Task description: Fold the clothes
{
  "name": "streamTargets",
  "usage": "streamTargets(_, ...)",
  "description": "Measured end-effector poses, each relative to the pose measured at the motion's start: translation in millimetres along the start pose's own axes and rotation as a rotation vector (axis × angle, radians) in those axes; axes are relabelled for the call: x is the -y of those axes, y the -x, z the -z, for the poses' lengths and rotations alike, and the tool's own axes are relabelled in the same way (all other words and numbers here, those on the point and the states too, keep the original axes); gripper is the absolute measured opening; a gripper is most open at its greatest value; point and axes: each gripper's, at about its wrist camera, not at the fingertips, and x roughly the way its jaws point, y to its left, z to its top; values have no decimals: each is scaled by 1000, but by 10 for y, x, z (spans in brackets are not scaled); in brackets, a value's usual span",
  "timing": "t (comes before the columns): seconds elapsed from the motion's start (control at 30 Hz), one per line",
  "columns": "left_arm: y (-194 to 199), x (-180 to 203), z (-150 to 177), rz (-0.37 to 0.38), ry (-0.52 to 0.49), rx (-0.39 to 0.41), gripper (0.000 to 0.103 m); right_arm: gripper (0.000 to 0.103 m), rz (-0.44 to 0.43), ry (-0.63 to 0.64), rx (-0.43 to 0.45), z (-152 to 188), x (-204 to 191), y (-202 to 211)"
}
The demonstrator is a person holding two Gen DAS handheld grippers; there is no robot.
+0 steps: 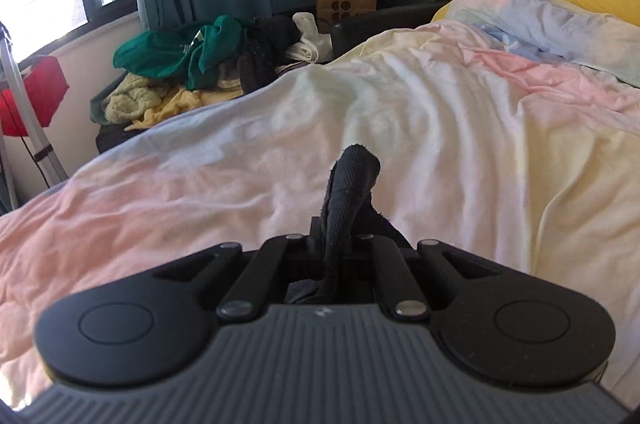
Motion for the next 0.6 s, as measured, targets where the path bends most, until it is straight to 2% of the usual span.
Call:
streamTargets(0.07,-200,-53,-17,-3,17,-24,10,10,-25,-6,-14,42,-3,-83)
streamTargets(0.17,-288,-114,-56,27,32,-47,17,16,-88,-51,-26,37,104,-54)
streamTargets(0.23,-215,-130,-49,72,30,-52,30,26,-153,-116,-28,19,243,34)
streamTargets(0.27,-167,-133,-39,96,26,-54,41,32,-186,-150,-28,8,325,97)
streamTargets(0.3,-107,-132,-27,118,21,-57,46,41,-219,-185,-27,-2,408,160)
streamTargets(0.4,172,-109,48,172,-9,-64,57,58,-266,-299,-4,49,684,465)
streamTargets(0.5,489,-138,167,214,-21,-69,66,60,-295,-418,-16,150,999,781)
streamTargets(0.6,762,-264,298,235,26,-105,70,61,-315,-531,-42,295,1319,1048)
